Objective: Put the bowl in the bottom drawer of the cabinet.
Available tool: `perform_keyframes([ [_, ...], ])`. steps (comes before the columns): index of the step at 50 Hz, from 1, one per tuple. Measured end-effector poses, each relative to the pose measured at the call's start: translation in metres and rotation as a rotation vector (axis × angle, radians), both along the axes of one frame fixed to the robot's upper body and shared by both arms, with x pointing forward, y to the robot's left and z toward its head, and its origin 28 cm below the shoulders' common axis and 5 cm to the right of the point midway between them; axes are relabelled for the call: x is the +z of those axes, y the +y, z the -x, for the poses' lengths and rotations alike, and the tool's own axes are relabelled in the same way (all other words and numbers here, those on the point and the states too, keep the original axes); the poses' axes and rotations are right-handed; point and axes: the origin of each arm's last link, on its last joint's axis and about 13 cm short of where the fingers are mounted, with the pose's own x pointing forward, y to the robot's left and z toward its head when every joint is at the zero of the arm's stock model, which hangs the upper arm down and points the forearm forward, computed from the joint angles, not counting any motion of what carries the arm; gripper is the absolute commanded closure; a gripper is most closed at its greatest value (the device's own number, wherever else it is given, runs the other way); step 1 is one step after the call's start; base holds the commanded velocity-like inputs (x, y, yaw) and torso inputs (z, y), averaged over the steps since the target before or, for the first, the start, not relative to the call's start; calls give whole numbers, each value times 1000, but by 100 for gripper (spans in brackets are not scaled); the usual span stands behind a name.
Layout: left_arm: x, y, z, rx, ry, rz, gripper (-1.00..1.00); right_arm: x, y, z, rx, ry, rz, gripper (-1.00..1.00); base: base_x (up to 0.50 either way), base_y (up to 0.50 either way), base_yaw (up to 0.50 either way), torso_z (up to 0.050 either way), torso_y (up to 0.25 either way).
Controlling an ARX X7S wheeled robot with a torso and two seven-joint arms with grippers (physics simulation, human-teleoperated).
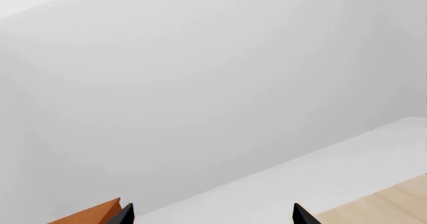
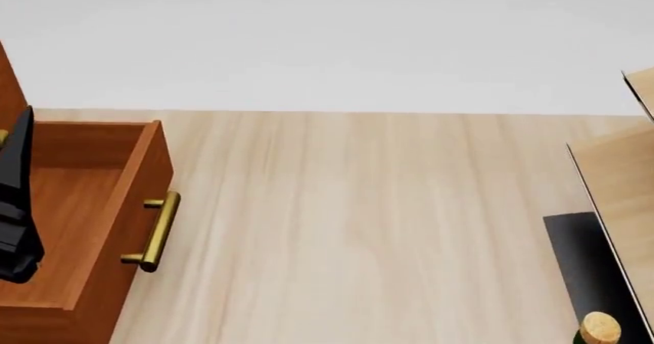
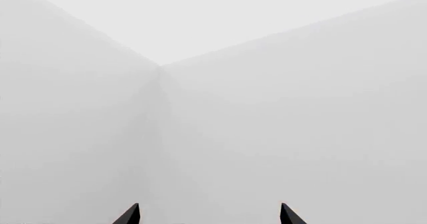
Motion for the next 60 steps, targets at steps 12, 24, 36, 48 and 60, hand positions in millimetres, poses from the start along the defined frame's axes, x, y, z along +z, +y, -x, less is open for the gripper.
perform_keyframes([
  [12, 0, 0, 1, -5, -5, -3, -100, -1, -2, 1, -8, -9, 25, -100, 212, 0, 0, 0, 0],
  [24, 1, 1, 1, -7, -30, -24, -100, -2, -5, 3, -20, -29, 57, -100, 0, 0, 0, 7, -195],
  [36, 2, 0, 1, -11, -37, -37, -100, -1, -3, -2, -23, -40, 71, -100, 0, 0, 0, 10, -250],
  [48, 2, -1, 0, -16, -34, -43, -100, 0, 0, -5, -23, -42, 70, -100, 0, 0, 0, 10, -250],
  [60, 1, -2, 0, -20, -28, -51, -100, -2, -1, -5, -25, -42, 65, -100, 0, 0, 0, 10, -250],
])
